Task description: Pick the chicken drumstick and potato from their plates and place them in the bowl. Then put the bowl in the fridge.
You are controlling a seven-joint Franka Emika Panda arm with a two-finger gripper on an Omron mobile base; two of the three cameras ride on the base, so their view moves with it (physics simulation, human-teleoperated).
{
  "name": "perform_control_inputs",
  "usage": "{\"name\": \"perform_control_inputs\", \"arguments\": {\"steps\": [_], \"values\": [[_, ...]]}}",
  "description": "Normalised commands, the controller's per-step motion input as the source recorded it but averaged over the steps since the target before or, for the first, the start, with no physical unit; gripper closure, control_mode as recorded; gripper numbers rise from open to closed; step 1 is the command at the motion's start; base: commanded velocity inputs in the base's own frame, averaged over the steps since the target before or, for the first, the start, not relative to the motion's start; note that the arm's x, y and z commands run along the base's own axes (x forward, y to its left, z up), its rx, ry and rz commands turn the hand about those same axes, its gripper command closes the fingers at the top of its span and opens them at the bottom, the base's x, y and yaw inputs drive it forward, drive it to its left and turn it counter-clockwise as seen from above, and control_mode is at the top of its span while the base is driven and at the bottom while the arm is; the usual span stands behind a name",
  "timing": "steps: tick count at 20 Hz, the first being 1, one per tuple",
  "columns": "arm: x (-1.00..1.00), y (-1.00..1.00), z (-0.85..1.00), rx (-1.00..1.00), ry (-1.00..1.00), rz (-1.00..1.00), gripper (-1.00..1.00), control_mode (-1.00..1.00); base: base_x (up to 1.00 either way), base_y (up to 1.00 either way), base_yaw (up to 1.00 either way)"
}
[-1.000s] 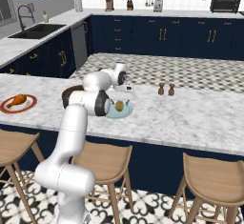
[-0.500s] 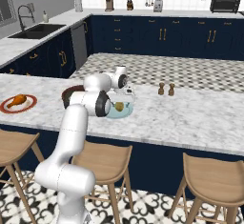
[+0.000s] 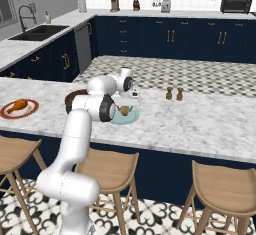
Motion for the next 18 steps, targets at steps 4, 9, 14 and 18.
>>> {"name": "perform_control_inputs", "arguments": {"steps": [4,9,14,18], "values": [[-0.58,0.31,0.52,0.07,-0.38,0.08,1.00,-1.00,0.00,0.00,0.00],[-0.51,0.42,0.86,0.05,-0.30,0.13,1.00,-1.00,0.00,0.00,0.00],[-0.35,0.50,0.83,0.02,-0.20,0.18,1.00,-1.00,0.00,0.00,0.00],[0.00,0.86,0.37,0.03,-0.05,0.29,1.00,-1.00,0.00,0.00,0.00]]}}
